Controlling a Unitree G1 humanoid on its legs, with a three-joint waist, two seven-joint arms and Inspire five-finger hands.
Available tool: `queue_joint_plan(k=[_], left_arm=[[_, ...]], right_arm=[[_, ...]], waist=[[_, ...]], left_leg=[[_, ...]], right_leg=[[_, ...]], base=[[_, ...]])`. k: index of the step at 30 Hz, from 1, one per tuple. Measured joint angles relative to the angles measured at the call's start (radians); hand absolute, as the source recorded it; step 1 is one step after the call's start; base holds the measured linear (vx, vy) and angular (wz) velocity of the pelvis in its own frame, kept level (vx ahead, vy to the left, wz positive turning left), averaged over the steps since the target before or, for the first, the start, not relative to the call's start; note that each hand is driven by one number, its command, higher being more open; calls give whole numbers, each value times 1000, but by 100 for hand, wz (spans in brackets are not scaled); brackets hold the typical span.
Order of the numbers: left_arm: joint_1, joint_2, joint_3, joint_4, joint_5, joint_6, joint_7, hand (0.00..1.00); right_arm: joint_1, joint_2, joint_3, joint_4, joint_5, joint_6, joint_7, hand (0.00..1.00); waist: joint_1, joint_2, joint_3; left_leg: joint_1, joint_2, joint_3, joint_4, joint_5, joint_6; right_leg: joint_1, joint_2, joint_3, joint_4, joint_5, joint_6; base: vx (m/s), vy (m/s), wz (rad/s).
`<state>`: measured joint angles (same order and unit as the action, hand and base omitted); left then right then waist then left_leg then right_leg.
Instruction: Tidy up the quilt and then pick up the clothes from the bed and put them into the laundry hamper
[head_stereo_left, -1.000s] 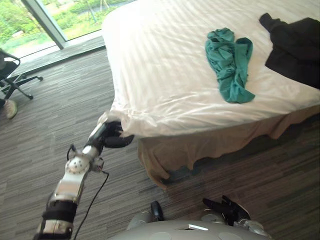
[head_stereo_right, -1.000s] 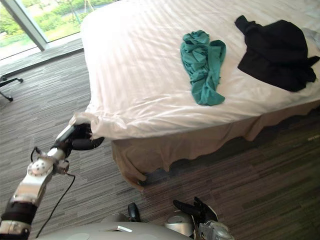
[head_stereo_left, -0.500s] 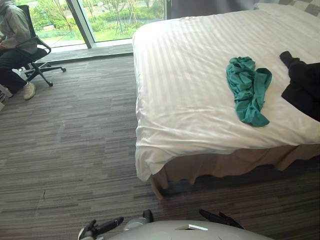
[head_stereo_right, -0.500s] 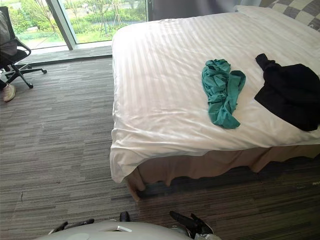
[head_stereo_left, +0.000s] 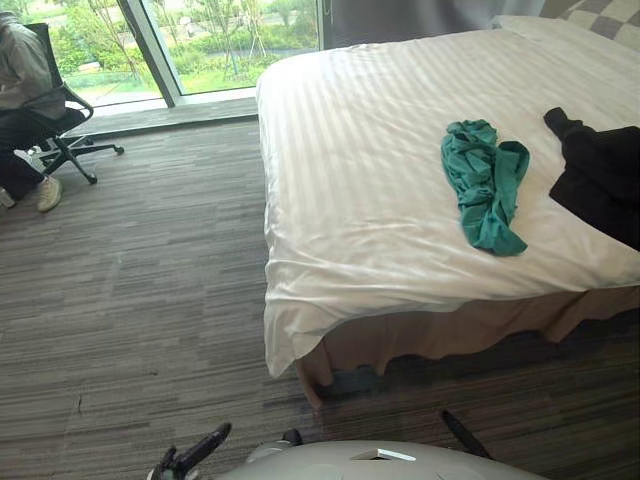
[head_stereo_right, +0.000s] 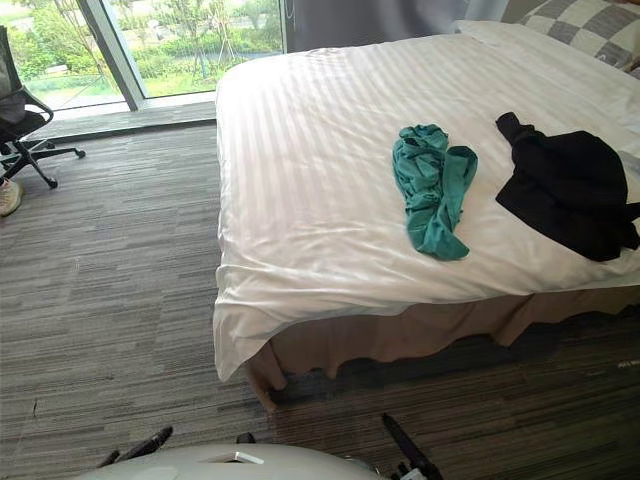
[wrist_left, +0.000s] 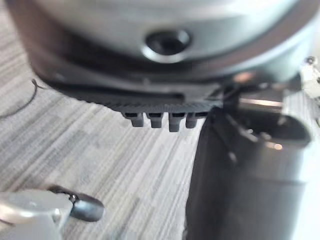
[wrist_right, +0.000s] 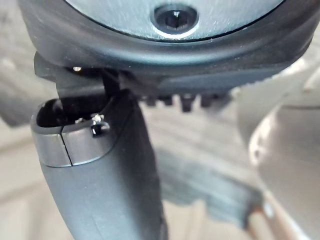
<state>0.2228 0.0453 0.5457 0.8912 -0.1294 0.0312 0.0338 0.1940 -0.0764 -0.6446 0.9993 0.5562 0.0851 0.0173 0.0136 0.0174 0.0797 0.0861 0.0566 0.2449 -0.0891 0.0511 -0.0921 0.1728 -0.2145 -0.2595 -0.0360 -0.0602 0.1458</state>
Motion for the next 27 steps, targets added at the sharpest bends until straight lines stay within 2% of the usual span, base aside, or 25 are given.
queue_joint_plan(k=[5,8,10,13,15,18,21,23,25,27], left_arm=[[-32,0,-99,-76,-28,-8,-17,100],[-51,0,-131,-88,-67,-8,-18,100],[-56,1,-155,-99,-75,-8,-18,100],[-54,6,-173,-108,-99,-8,-17,100],[-31,14,-188,-110,-108,-8,-15,100],[-11,15,-191,-109,-108,-8,-14,100],[11,27,-205,-102,-108,-8,-9,100],[12,39,-228,-81,-108,-11,-8,100],[13,40,-233,-75,-107,-13,-9,100],[13,38,-234,-75,-106,-16,-14,100]], right_arm=[[-27,-35,-134,-170,45,-39,-118,0],[-40,-86,-155,-282,39,-54,-165,0],[-71,-134,-158,-427,29,-72,-197,0],[-105,-194,-160,-571,-7,-90,-196,0],[-149,-241,-124,-701,-64,-108,-145,0],[-184,-282,-44,-778,-122,-123,-74,0],[-267,-340,136,-821,-159,-134,34,0],[-352,-391,296,-821,-158,-135,118,0],[-425,-400,389,-822,-146,-127,188,0],[-508,-400,469,-822,-105,-101,247,0]], waist=[[-20,-25,-8],[-25,-32,-4],[-44,-37,-3],[-49,-43,1],[-52,-43,1],[-56,-48,4],[-55,-66,14],[-39,-71,17],[-31,-69,16],[-7,-69,17]], left_leg=[[15,16,44,0,-19,-9],[29,18,63,1,-27,-10],[30,19,74,4,-34,-9],[30,20,76,5,-38,-8],[30,27,72,5,-42,-8],[28,27,65,5,-45,-7],[26,27,57,6,-45,-6],[21,21,44,6,-44,-5],[9,19,18,6,-42,-1],[-1,19,0,6,-37,5]], right_leg=[[-21,15,49,6,-3,-5],[-23,16,48,15,-3,-6],[-31,16,46,19,-3,-6],[-32,18,45,26,-3,-6],[-46,22,42,53,-2,-6],[-49,22,37,57,2,0],[-48,20,15,59,11,16],[-49,16,4,60,12,17],[-46,14,-14,60,16,22],[-42,15,-28,61,25,35]], base=[[70,-20,-29],[78,-9,-24],[94,-4,-16],[81,-6,-4],[65,-13,-2],[13,-3,-1],[-2,-12,6],[-21,-6,15],[-12,-11,33],[24,-18,36]])
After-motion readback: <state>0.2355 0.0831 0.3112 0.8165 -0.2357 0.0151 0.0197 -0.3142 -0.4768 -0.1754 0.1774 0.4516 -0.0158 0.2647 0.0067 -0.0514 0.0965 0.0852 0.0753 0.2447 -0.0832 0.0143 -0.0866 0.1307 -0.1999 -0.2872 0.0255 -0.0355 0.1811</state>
